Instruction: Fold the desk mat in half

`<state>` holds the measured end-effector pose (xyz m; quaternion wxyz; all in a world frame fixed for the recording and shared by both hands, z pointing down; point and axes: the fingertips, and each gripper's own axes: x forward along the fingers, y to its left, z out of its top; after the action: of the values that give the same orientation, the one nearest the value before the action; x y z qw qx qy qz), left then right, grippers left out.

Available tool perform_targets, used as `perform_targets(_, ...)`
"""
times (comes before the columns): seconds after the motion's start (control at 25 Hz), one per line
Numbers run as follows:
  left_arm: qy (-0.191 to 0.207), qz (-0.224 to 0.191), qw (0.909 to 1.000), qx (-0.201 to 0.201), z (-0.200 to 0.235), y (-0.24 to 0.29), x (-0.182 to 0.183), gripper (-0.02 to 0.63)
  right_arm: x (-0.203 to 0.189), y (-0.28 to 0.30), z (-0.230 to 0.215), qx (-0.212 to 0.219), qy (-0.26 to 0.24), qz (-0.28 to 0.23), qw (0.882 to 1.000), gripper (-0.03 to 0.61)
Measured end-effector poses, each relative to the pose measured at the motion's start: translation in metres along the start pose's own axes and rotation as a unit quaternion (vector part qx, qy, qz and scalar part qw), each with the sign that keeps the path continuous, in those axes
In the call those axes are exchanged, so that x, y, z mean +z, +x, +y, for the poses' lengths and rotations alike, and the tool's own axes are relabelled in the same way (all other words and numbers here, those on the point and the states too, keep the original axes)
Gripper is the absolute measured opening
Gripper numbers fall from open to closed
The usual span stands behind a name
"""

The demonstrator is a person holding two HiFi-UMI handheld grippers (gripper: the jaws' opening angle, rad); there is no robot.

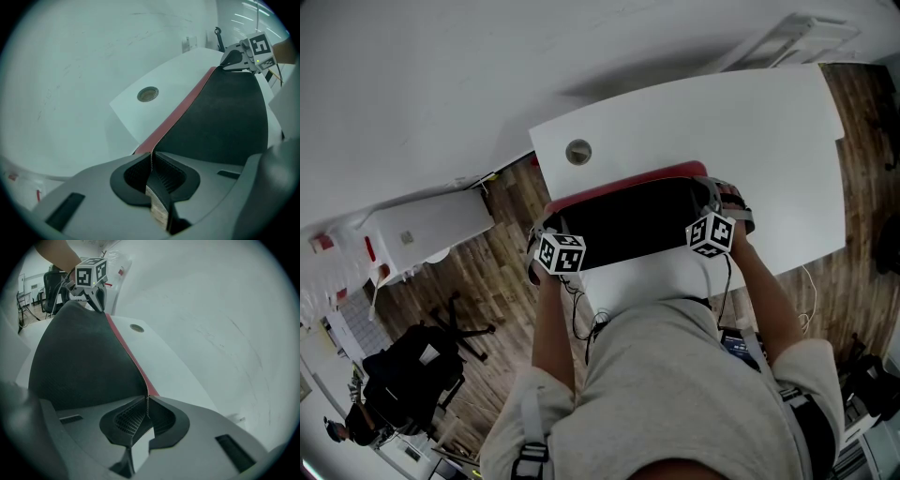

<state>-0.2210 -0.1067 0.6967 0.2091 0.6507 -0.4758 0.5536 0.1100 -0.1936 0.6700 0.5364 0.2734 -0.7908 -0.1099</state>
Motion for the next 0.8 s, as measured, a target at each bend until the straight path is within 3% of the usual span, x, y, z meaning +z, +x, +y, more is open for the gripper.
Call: perform_targets(0.8, 0.006, -0.003, 1.0000, 0.003, 0.0070, 0.0051, 0.0062, 0.038, 0.0026, 0.0080, -0.0071, 0.000, 0.003, 0.001, 1.000, 0.051)
